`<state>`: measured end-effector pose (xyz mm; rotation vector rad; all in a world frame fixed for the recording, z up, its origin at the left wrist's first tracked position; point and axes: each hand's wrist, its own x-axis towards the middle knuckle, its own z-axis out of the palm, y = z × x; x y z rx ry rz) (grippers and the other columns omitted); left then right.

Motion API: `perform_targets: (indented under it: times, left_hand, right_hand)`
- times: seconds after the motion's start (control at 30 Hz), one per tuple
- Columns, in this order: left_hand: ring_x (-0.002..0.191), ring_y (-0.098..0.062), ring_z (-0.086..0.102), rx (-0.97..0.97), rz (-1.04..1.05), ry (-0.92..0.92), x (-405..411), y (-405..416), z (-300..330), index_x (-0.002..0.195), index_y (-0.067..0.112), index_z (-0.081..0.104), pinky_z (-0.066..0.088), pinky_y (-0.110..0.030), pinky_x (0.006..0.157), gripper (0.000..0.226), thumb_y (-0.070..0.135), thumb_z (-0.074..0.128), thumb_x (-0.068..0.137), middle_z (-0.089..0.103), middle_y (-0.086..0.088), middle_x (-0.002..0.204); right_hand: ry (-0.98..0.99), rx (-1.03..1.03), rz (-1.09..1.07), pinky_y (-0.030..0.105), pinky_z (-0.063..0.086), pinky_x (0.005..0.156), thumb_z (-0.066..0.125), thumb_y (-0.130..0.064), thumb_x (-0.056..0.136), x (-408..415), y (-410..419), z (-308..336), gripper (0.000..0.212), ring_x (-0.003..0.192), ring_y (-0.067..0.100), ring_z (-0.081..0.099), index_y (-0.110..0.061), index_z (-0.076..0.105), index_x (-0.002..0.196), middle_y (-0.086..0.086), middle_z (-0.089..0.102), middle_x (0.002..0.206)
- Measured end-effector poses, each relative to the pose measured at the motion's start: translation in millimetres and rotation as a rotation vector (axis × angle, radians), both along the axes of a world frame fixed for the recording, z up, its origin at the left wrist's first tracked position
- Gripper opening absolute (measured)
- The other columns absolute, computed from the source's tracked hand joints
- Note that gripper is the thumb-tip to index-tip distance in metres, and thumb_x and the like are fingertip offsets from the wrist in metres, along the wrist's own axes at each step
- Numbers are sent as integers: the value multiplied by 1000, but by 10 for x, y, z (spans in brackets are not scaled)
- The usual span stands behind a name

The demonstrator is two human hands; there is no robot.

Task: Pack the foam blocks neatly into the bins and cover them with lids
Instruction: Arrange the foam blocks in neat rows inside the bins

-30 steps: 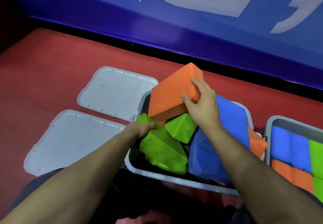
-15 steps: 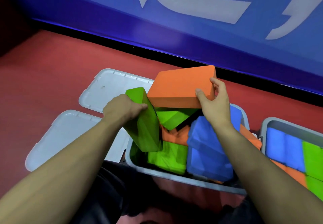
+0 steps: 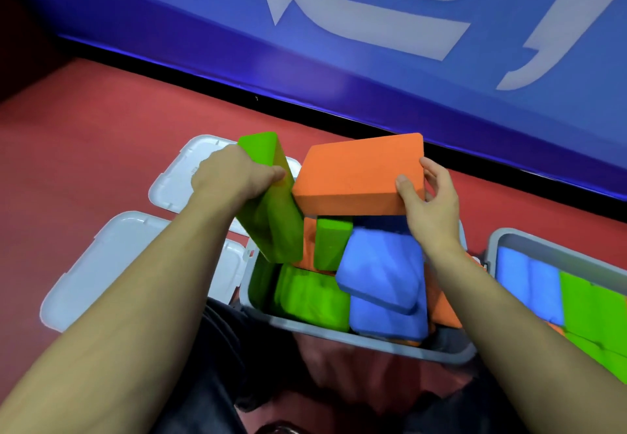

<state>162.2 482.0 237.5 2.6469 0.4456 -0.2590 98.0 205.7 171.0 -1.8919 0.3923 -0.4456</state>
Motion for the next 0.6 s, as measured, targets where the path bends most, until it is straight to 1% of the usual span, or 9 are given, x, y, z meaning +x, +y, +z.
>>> perform_targets:
  times: [0.07, 0.17, 0.23, 0.3, 0.37, 0.47, 0.53, 0.57, 0.6]
  left_hand:
    - [90, -34, 56, -22, 3, -51, 16, -20, 21, 107, 14, 55, 41, -37, 74, 65, 67, 71, 72, 58, -8, 99]
    - [106, -40, 61, -22, 2, -120, 6, -77, 80, 118, 12, 55, 41, -38, 74, 75, 69, 72, 72, 62, -12, 109]
    - [111, -41, 60, -14, 6, -159, -12, -128, 130, 122, 10, 54, 39, -39, 75, 78, 68, 72, 73, 64, -16, 119]
    - [114, -43, 59, -14, 10, -192, -22, -172, 163, 126, 8, 53, 40, -40, 77, 81, 67, 72, 74, 63, -19, 124]
    - [115, -44, 58, -17, 4, -206, -34, -203, 188, 127, 7, 52, 45, -43, 81, 83, 68, 72, 74, 62, -20, 126]
    - [116, -44, 58, -10, 7, -214, -69, -247, 210, 127, 7, 52, 47, -46, 86, 82, 66, 73, 74, 61, -22, 127]
    - [115, -45, 58, 6, 6, -278, -111, -301, 250, 126, 7, 52, 47, -47, 87, 79, 63, 73, 75, 61, -21, 125]
    - [114, -45, 58, 11, 3, -328, -132, -336, 274, 126, 7, 52, 47, -47, 87, 78, 62, 73, 75, 60, -20, 125]
    - [113, -46, 58, 9, -2, -382, -152, -368, 300, 126, 8, 51, 47, -49, 87, 77, 61, 73, 75, 60, -19, 125]
  right_hand:
    - [-2, -7, -11, 33, 42, 113, 71, -29, 93, -66, -98, 57, 47, 123, -2, 52, -23, 57, 138, -13, 58, 134]
    - [11, 26, -47, 37, 46, 110, 69, -27, 95, -210, -263, 107, 43, 119, -14, 51, -24, 58, 136, -15, 59, 135]
    - [7, 61, -110, 33, 43, 112, 68, -23, 96, -294, -389, 105, 42, 118, -14, 51, -22, 58, 136, -11, 59, 136]
    - [13, 125, -203, 30, 42, 112, 65, -19, 98, -400, -523, 58, 44, 118, -7, 54, -20, 54, 140, -3, 58, 140]
    - [43, 194, -295, 36, 41, 115, 61, -22, 98, -531, -639, -19, 51, 128, 8, 54, -21, 46, 147, 1, 53, 146]
    - [212, 215, -359, 46, 39, 117, 54, -39, 93, -729, -778, -237, 65, 135, 20, 50, -29, 33, 155, 3, 45, 154]
    - [343, 189, -349, 52, 43, 112, 52, -57, 80, -816, -847, -470, 77, 132, 27, 52, -40, 31, 152, 5, 45, 153]
    - [392, 154, -326, 55, 45, 109, 51, -62, 74, -861, -798, -488, 81, 129, 31, 53, -43, 31, 150, 7, 45, 151]
    - [427, 113, -302, 55, 45, 108, 54, -63, 74, -909, -715, -438, 81, 128, 35, 53, -43, 31, 149, 10, 43, 151]
